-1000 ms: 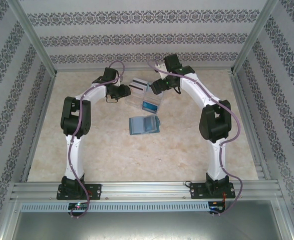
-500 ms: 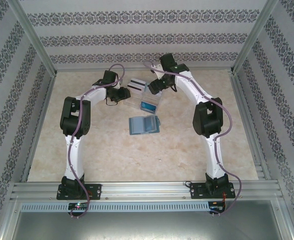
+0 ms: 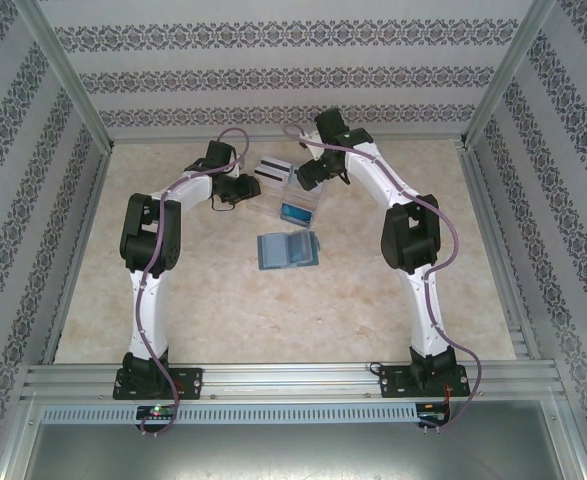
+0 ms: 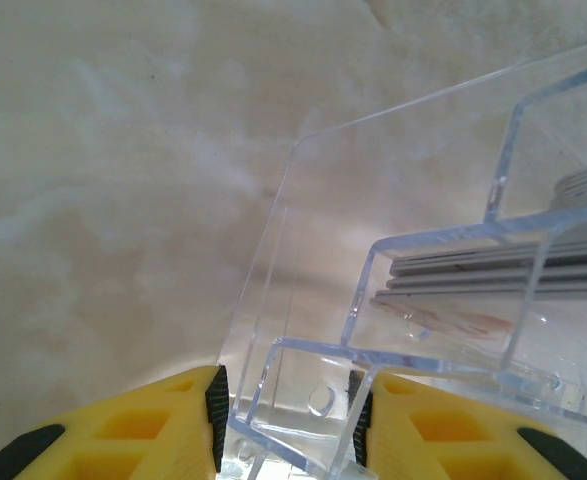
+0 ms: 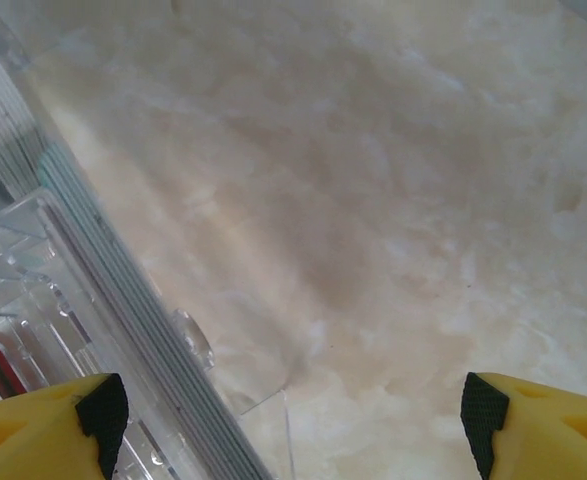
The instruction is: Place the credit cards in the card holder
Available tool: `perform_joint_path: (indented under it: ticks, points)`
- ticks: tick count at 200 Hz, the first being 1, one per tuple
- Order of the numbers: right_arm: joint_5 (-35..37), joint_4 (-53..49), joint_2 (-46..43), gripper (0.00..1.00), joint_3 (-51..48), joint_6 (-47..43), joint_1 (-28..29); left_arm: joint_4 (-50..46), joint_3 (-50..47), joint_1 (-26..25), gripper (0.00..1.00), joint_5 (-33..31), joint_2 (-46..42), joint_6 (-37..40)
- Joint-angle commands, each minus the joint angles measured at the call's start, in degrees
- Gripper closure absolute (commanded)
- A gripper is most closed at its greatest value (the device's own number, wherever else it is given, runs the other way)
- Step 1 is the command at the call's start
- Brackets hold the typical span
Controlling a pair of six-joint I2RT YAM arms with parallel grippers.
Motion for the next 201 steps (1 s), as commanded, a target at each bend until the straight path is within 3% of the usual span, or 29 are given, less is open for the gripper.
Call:
perform_joint_path:
  ticks: [1, 201]
  points:
    - [1.5, 0.1, -0.6, 0.13, 1.3, 1.1, -0.7, -2.3, -1.0, 0.2, 0.61, -0.8, -0.5, 0.8]
    - [-2.9, 2.1, -2.4, 0.3, 1.2, 4.5, -2.9, -3.0, -0.2, 0.2, 0.62, -0.3, -1.0, 1.1]
